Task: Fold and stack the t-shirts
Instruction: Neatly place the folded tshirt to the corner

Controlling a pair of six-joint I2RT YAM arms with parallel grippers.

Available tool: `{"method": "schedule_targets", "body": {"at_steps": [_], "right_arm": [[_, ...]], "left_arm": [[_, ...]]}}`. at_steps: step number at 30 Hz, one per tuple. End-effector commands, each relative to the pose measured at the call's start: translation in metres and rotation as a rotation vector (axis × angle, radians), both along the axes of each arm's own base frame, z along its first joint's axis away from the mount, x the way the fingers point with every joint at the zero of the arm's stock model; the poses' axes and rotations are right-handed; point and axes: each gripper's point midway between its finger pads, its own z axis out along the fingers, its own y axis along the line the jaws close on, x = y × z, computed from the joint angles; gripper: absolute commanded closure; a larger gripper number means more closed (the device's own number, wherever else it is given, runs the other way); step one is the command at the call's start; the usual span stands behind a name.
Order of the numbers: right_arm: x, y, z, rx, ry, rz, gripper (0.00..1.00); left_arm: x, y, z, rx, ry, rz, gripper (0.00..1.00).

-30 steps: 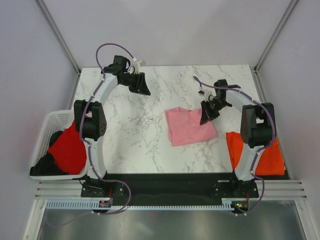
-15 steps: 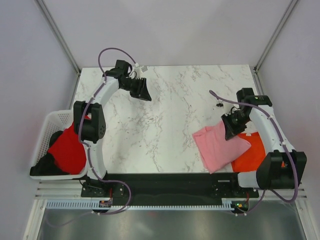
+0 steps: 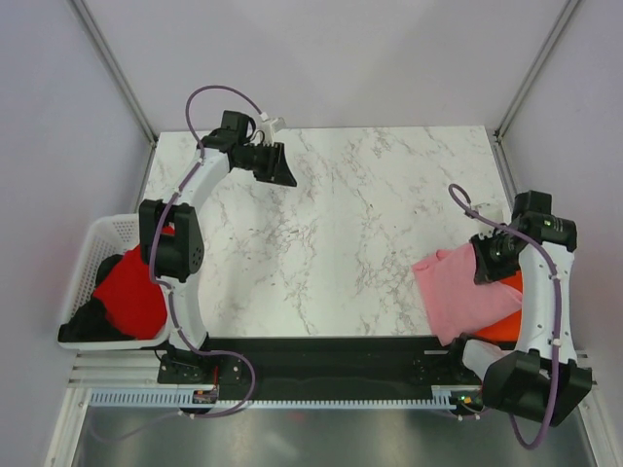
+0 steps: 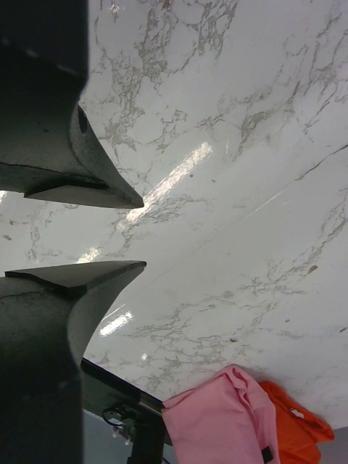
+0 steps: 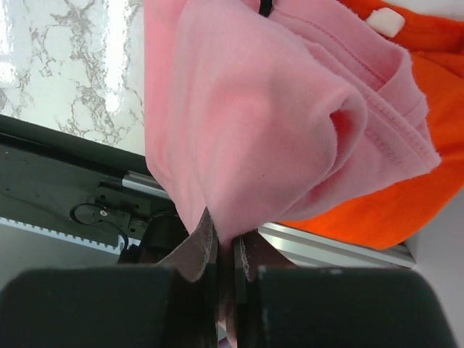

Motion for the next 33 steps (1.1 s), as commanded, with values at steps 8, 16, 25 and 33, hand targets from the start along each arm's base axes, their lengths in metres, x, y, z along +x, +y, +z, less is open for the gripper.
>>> {"method": "schedule_targets", "body": {"at_steps": [8,16,25,33], "right_arm": [[-0.029,-0.034,-0.003,0.057,0.023,-0.087,1.00],[-0.029,-0.076,-0.017,0.074,0.038,-0.187,1.00],[-0.016,-0.109,-0.056,0.033,0.042,-0.297,1.00],[-0.011,-0.152,-0.081,-0.165,-0.013,-0.425,0.96]], "left_arm": [[-0.009,-0.016,0.031,-0.053,-0.056,-0.015,0.57],[-0.015,-0.021,0.030,-0.044,-0.063,-0.030,0.57],[-0.022,-0.025,0.038,-0.031,-0.091,-0.038,0.57],[-0.025,-0.015,0.049,0.022,-0.173,-0.019,0.57]]}}
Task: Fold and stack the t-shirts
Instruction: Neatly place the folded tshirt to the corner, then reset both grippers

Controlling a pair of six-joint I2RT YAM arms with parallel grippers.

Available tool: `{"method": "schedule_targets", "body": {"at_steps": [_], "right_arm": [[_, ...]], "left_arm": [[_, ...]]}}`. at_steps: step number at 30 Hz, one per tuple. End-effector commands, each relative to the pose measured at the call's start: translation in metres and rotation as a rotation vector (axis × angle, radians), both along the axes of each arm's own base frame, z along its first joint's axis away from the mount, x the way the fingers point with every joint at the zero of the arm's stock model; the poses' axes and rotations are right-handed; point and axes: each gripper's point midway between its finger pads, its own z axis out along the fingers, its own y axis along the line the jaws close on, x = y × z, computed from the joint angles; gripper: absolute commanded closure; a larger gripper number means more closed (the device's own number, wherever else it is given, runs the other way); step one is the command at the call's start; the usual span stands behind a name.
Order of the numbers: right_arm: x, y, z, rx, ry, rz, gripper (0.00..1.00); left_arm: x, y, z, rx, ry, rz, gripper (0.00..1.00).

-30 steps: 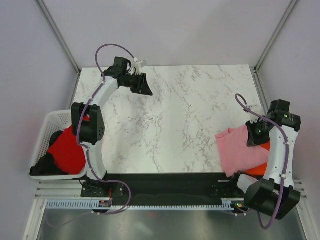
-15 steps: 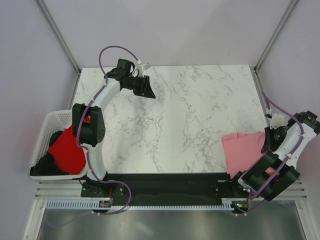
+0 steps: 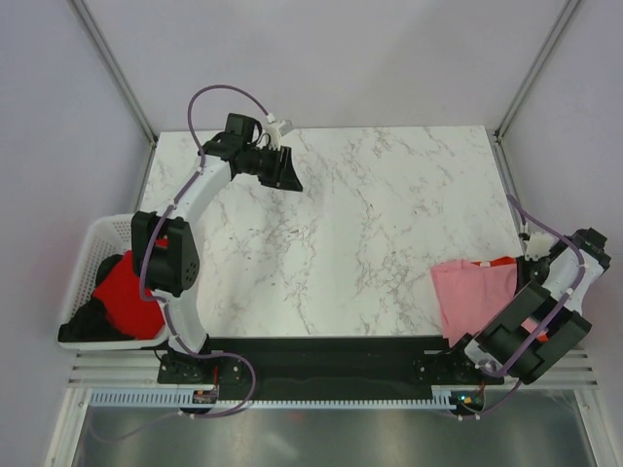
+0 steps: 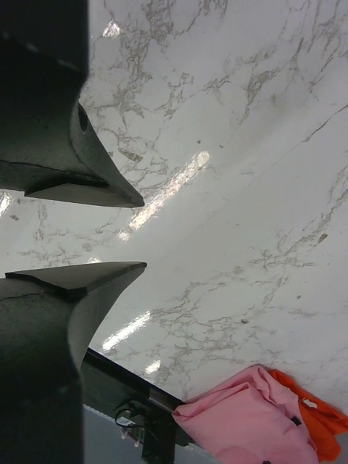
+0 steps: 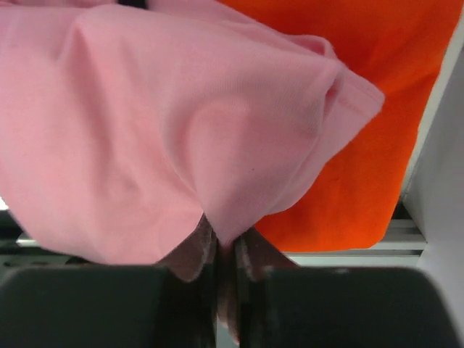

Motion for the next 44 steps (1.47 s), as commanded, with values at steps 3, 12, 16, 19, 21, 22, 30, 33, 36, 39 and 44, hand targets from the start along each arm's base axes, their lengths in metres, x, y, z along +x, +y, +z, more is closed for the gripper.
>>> {"method": "schedule_targets", "body": {"at_steps": [3,12,16,19,21,22,30,33,36,39,44], "right_arm": [[0.013,-0.044,0.009,-0.233,-0.097,-0.140,0.52],[0.055,-0.038,0.101,-0.218,-0.397,-0.140,0.02],[0.118,0.022,0.114,-0.020,-0.591,0.143,0.02],[0.165,0.062,0.119,-0.019,-0.638,0.296,0.02],[0.192,0.078,0.123,-0.013,-0.667,0.267,0.02],[0.214,0.091,0.129,-0.064,-0.703,0.286,0.02],[0.296,0.185,0.119,0.107,-0.696,0.248,0.02],[0.305,0.213,0.109,0.103,-0.678,0.268,0.02],[0.319,0.221,0.092,0.017,-0.660,0.190,0.02],[0.327,0.241,0.074,0.006,-0.631,0.211,0.02],[0.340,0.266,0.070,0.024,-0.653,0.264,0.02]], "left_arm": [[0.003,0.010,0.036,0.024,-0.160,0.026,0.54],[0.005,0.047,0.079,0.123,-0.315,0.222,0.42],[0.012,0.088,0.073,0.281,-0.348,0.425,0.34],[0.016,0.106,0.071,0.364,-0.381,0.478,0.29],[0.018,0.108,0.073,0.380,-0.396,0.471,0.26],[0.019,0.106,0.070,0.378,-0.389,0.459,0.25],[0.039,0.085,0.075,0.321,-0.364,0.401,0.22],[0.044,0.081,0.073,0.321,-0.366,0.378,0.22],[0.049,0.080,0.066,0.325,-0.351,0.376,0.22],[0.054,0.075,0.057,0.329,-0.338,0.364,0.23],[0.063,0.070,0.054,0.347,-0.359,0.334,0.23]]}}
